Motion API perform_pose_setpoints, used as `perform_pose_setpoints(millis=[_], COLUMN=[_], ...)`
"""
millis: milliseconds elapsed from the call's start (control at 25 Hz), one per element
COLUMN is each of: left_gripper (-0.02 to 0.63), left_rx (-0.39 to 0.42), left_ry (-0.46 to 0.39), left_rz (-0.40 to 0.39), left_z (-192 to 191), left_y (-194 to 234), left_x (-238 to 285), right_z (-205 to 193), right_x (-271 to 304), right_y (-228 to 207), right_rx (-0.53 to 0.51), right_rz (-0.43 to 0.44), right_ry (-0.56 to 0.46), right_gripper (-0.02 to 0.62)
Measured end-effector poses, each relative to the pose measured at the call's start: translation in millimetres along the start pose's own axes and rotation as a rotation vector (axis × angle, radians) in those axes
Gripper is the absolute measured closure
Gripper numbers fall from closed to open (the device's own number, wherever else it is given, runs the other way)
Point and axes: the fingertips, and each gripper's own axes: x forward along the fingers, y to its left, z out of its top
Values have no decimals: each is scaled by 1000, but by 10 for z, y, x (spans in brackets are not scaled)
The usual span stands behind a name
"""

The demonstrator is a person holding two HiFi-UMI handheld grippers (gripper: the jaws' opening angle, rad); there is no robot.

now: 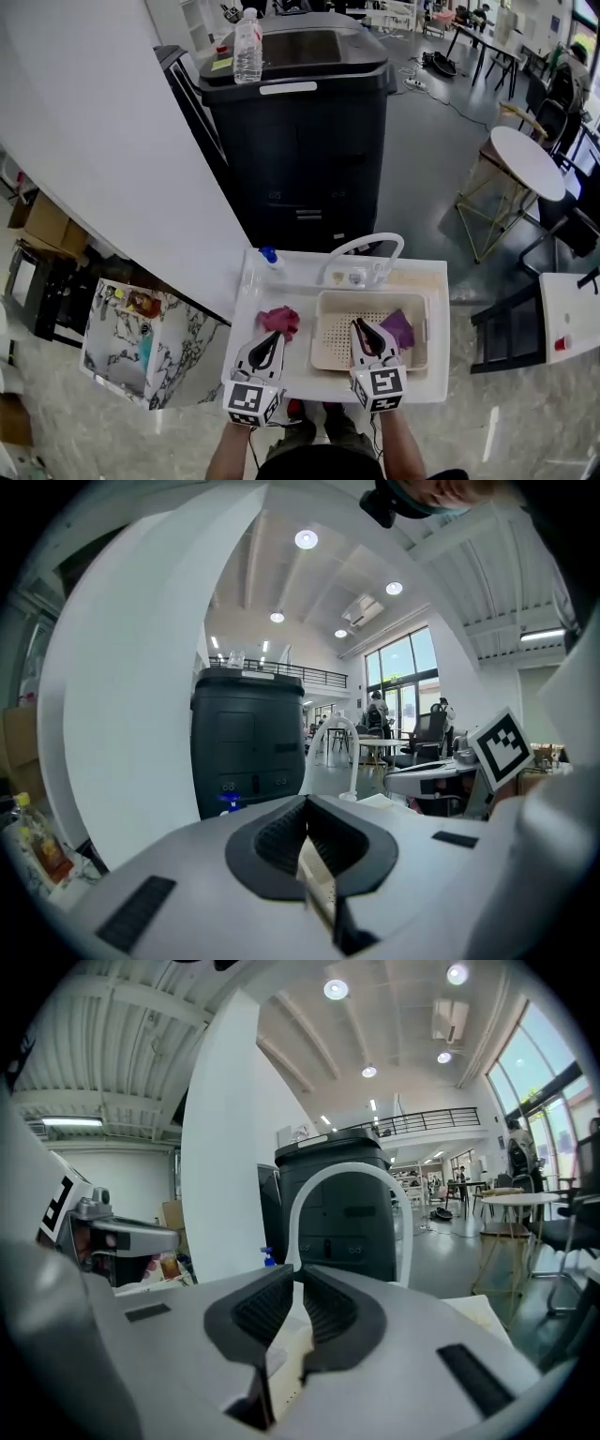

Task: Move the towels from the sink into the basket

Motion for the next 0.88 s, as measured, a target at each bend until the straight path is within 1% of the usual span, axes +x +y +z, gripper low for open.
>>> perform_pose_setpoints(millis=[240, 440, 680, 880], left_gripper=[598, 598, 598, 598], left_rx=[3, -11, -40, -74], left_ry=[-33, -49, -38, -17], left_rz=[67, 130, 190, 221], left_z=[115, 123, -8, -205], left_y=[273, 510, 792, 967], left_x=[-261, -508, -752, -853], right_z=[140, 179, 92, -84], right_x=[160, 302, 485, 625], right_y=[380, 751, 1172, 1384], right_rx=[-26, -49, -71, -86], right_rz=[77, 155, 230, 265], right_ry=[-15, -8, 26, 72], right_gripper=[551, 552, 552, 552])
